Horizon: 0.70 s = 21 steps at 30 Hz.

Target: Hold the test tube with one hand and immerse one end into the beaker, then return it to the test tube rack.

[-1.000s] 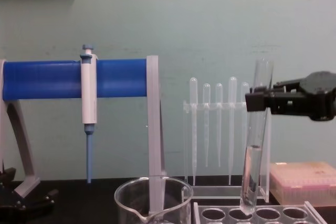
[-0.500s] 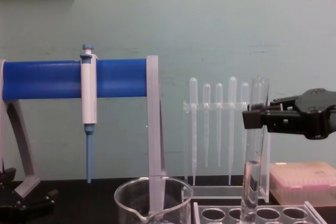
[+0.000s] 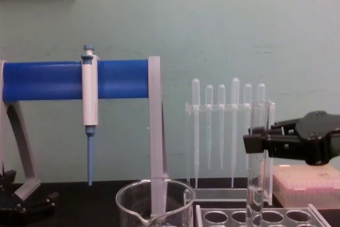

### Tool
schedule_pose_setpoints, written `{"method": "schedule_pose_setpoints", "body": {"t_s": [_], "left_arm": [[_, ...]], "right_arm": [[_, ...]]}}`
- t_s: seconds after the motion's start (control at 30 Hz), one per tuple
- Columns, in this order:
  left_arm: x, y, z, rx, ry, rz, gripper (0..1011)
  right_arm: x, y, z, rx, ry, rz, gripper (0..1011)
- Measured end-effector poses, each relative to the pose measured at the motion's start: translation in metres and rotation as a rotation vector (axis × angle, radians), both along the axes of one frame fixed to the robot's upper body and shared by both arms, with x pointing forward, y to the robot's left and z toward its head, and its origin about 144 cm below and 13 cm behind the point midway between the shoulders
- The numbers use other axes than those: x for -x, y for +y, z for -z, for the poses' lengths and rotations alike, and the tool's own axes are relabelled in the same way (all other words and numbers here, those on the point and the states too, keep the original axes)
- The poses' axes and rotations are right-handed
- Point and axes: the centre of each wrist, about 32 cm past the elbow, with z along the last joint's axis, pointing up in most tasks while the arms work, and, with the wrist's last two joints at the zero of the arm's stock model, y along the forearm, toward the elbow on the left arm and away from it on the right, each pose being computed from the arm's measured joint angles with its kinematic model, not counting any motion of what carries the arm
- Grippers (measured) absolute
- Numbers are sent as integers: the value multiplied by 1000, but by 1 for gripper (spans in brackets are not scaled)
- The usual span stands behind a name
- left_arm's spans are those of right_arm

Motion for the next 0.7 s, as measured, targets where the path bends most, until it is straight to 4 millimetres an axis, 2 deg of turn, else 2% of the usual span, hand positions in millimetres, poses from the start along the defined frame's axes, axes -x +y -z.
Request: {"method": "schedule_pose_setpoints", "body": {"t_s": [0.47, 0.7], "left_arm": [[0, 0, 0, 0, 0, 0, 1000], [0, 0, 0, 0, 0, 0, 1000]], "right_arm": [[-2, 2, 21, 7, 37, 17, 241], [-1, 2, 21, 7, 34, 16, 241]]}}
